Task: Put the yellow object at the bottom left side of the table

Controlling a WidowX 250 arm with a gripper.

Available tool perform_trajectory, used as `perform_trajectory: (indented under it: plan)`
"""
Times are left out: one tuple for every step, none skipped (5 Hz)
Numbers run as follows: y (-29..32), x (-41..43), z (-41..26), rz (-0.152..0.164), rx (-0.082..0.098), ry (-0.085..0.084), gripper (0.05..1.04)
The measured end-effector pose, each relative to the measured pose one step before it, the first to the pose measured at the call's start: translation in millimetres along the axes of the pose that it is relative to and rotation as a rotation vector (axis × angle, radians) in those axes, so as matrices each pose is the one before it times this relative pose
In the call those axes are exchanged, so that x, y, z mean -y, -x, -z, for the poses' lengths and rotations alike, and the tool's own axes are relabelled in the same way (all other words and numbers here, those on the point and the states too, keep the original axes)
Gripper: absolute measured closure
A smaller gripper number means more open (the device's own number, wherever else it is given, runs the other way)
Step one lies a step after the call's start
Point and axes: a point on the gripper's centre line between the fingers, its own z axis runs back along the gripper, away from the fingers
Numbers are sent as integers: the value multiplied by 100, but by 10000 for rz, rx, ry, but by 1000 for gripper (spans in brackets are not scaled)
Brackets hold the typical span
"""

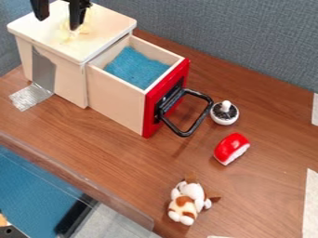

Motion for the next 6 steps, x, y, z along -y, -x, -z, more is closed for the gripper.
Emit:
perform_trajectory:
  plan:
    - [-94, 41, 386, 33, -4, 61, 267]
    - [-83, 114, 38, 191, 69, 103, 576]
    - [78, 126, 79, 115, 11, 245, 843]
    - [752, 468, -602, 264, 64, 338, 989]
    - [1726, 832, -1297, 404, 285, -14, 1021]
    - [2762, 1267, -1055, 680, 67, -118, 1024]
